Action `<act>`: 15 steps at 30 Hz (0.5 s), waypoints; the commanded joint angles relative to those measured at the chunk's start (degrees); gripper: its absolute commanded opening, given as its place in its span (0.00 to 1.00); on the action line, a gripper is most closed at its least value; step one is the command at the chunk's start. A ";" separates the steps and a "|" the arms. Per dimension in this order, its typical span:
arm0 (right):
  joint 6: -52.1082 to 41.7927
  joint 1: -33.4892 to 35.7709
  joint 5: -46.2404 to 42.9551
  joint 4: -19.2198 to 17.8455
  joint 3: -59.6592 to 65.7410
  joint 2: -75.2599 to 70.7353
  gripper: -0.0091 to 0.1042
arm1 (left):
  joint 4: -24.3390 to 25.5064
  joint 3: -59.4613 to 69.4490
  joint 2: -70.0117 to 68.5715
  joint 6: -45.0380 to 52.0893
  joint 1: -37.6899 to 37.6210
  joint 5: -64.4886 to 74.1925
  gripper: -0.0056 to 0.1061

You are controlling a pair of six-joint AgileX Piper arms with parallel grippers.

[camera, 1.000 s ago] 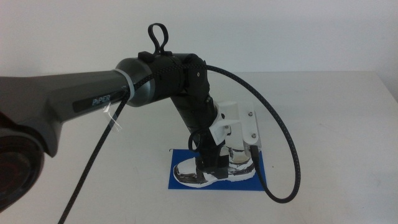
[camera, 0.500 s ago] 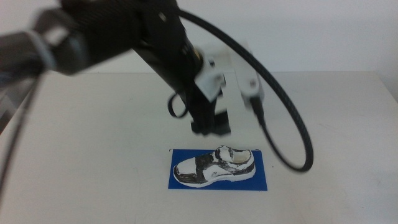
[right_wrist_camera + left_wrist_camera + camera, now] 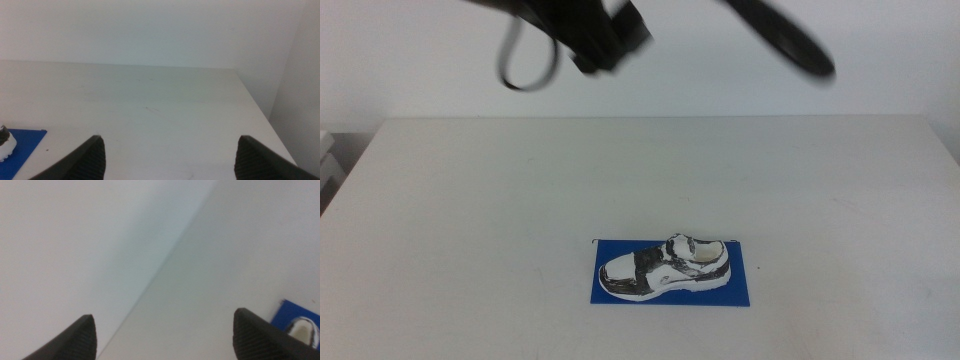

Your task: Use one arm to grab the shoe from the table and place it on the mat.

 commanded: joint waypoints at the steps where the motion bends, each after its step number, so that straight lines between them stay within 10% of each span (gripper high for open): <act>1: -0.72 0.18 -4.55 -0.49 -0.54 -1.21 0.67 | 4.47 -1.78 -4.98 -7.64 0.12 -2.35 0.89; 15: -0.72 0.18 -4.55 -0.49 -0.54 -1.21 0.67 | 18.85 18.40 -25.58 -30.53 3.37 -11.28 0.89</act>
